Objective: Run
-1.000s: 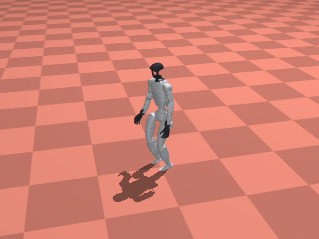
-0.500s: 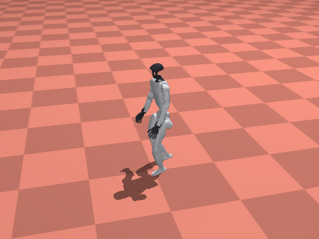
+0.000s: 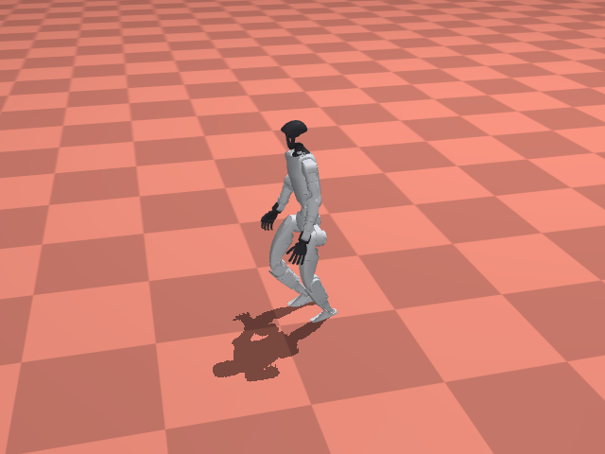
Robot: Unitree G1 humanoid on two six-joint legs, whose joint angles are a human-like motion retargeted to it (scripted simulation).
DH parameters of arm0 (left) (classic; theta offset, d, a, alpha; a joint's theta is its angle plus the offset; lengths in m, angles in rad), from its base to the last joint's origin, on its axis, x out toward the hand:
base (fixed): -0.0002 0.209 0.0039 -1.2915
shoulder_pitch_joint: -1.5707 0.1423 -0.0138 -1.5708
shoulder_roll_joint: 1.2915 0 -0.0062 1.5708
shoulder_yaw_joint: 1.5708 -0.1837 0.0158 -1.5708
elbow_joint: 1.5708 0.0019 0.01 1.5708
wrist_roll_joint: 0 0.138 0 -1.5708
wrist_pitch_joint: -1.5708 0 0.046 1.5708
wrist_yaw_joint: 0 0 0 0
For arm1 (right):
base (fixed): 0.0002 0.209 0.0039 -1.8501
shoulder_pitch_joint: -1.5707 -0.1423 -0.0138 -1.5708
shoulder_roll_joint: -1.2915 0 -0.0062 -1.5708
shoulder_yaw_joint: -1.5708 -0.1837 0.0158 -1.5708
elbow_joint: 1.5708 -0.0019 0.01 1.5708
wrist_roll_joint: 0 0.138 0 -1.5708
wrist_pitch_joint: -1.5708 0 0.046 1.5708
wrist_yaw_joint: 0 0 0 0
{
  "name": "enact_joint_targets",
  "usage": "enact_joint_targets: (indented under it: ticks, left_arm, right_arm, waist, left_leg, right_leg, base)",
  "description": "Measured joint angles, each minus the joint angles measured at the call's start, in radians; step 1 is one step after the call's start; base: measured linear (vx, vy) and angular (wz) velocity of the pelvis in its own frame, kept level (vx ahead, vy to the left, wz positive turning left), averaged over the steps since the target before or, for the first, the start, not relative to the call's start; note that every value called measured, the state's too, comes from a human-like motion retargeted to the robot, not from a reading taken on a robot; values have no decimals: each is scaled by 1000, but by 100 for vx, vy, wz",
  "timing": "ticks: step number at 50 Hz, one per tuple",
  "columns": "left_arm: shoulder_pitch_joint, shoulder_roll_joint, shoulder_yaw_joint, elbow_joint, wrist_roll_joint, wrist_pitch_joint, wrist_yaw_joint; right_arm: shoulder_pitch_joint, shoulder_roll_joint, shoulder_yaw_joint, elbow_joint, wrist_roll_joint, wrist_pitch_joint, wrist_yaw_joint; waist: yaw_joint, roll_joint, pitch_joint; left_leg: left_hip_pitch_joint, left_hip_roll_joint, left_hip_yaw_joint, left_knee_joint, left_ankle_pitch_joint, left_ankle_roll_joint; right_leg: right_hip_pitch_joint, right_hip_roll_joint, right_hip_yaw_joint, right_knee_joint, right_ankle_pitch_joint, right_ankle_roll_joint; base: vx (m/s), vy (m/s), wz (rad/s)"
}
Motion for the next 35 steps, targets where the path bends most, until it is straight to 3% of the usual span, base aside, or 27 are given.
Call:
enact_joint_targets:
  ticks: [3, 8, 14, 18, 21, 25, 28, 31, 35]
  left_arm:
    - [-72, 30, -31, -97, -7, -13, 38]
    - [-195, 57, -70, -338, -21, -57, 116]
    - [-242, 53, -91, -661, -9, -130, 152]
    - [-196, 42, -91, -826, -7, -168, 113]
    - [-136, 41, -86, -892, -33, -172, 73]
    - [-56, 71, -35, -879, -62, -131, 41]
    - [26, 86, 23, -777, -26, -91, 55]
    - [137, 78, 90, -672, 2, -69, 47]
    - [344, 85, 139, -649, -10, -75, 5]
  right_arm:
    - [0, 2, -8, 11, 5, 3, -16]
    - [19, 10, 1, 29, 1, 2, -37]
    - [103, 29, 21, -22, 3, -10, -44]
    - [177, 44, 23, -113, -6, -27, -43]
    - [198, 40, 23, -188, -17, -43, -58]
    - [111, -17, 17, -277, -69, -43, -88]
    - [-39, -86, 3, -344, -139, -47, -146]
    - [-175, -132, -28, -489, -176, -51, -223]
    - [-197, -150, -73, -770, -166, -80, -260]
  waist:
    - [-32, -16, 9]
    - [-74, -8, 3]
    - [-96, 27, -38]
    - [-70, 49, -61]
    - [-24, 53, -68]
    - [52, 69, -33]
    - [103, 74, 12]
    - [147, 65, 22]
    - [222, 33, -31]
  left_leg:
    - [13, -41, -22, -49, 36, 9]
    - [8, -48, -57, -83, 119, -11]
    - [-53, -8, -112, -33, 305, -108]
    - [-157, 38, -138, 188, 379, -175]
    - [-243, 118, -110, 481, 344, -146]
    - [-377, 285, -92, 942, 243, -39]
    - [-485, 373, -108, 1182, 187, 42]
    - [-586, 366, -115, 1231, 198, 68]
    - [-594, 283, -62, 1034, 253, 29]
  right_leg:
    - [-91, -36, 33, 120, 56, 9]
    - [-173, -2, 74, 134, 148, 33]
    - [-164, 95, 72, 23, 257, 64]
    - [-97, 174, 61, -65, 295, 74]
    - [-25, 223, 52, -92, 205, 34]
    - [42, 300, 44, -71, -75, -92]
    - [60, 339, 55, -37, -221, -156]
    - [86, 355, 82, -87, -216, -162]
    - [156, 344, 128, -260, -7, -79]
  base:
    - [0, 9, 42]
    - [6, 2, 45]
    - [10, -10, 32]
    - [8, -16, 18]
    - [8, -16, 7]
    - [9, -15, -13]
    - [11, -13, -28]
    - [14, -7, -48]
    - [20, 5, -72]
